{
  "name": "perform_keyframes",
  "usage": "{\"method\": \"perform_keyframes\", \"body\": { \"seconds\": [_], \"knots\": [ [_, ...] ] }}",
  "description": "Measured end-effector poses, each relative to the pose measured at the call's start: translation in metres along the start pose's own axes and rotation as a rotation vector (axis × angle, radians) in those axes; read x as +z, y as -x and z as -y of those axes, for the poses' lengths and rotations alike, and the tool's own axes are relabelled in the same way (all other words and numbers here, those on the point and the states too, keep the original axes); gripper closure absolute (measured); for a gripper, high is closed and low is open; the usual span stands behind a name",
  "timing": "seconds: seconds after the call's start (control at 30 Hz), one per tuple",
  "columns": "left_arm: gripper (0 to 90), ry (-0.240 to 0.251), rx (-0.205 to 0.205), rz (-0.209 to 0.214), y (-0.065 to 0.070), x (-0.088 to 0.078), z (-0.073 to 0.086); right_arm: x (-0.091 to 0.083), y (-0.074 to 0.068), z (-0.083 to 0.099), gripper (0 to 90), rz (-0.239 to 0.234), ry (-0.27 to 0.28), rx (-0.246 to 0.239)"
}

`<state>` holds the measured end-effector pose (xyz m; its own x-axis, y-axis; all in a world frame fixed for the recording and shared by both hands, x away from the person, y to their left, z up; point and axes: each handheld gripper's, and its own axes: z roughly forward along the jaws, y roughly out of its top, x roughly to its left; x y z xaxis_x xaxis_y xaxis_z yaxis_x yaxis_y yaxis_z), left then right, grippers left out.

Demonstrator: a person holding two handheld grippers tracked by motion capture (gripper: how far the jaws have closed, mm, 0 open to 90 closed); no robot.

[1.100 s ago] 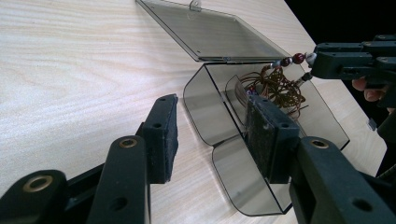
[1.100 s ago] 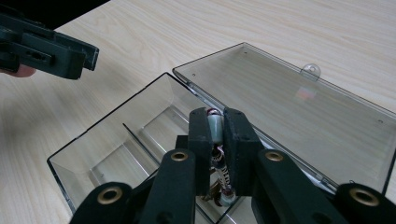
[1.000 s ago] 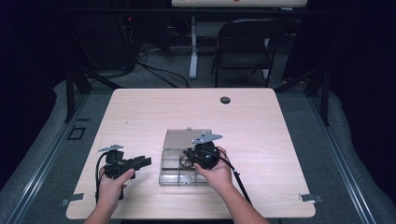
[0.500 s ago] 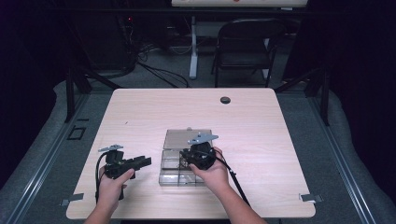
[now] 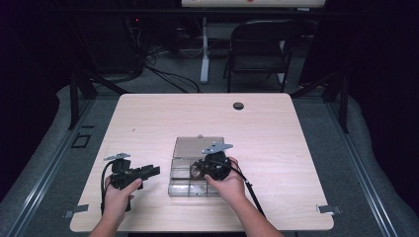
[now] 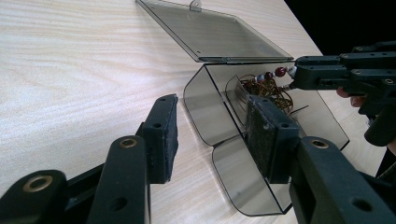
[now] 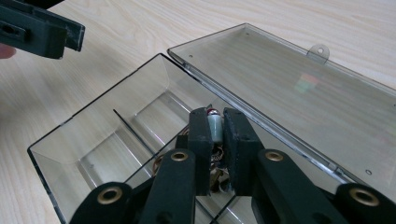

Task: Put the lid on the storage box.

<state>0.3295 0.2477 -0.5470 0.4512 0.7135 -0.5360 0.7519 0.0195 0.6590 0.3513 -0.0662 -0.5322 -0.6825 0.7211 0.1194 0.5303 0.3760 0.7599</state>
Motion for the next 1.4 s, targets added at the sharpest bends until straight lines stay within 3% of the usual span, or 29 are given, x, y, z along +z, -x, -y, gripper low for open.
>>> {"method": "perform_keyframes", "body": {
  "seconds": [0.5,0.87,1.23,1.4],
  "knots": [
    [55.0,0.0,-0.001,0.0,0.0,0.0,0.0,0.007,0.008,0.011,82.2,0.019,-0.042,0.016],
    [55.0,0.004,0.001,-0.002,-0.001,-0.001,0.0,0.015,0.005,0.014,82.2,0.016,-0.073,0.004],
    [55.0,0.006,-0.002,-0.002,-0.001,-0.001,0.0,0.016,0.002,0.015,82.0,0.007,-0.079,-0.001],
    [55.0,0.004,-0.002,-0.003,-0.001,-0.001,0.0,0.013,0.003,0.016,77.9,-0.007,-0.054,0.031]
  ]
}}
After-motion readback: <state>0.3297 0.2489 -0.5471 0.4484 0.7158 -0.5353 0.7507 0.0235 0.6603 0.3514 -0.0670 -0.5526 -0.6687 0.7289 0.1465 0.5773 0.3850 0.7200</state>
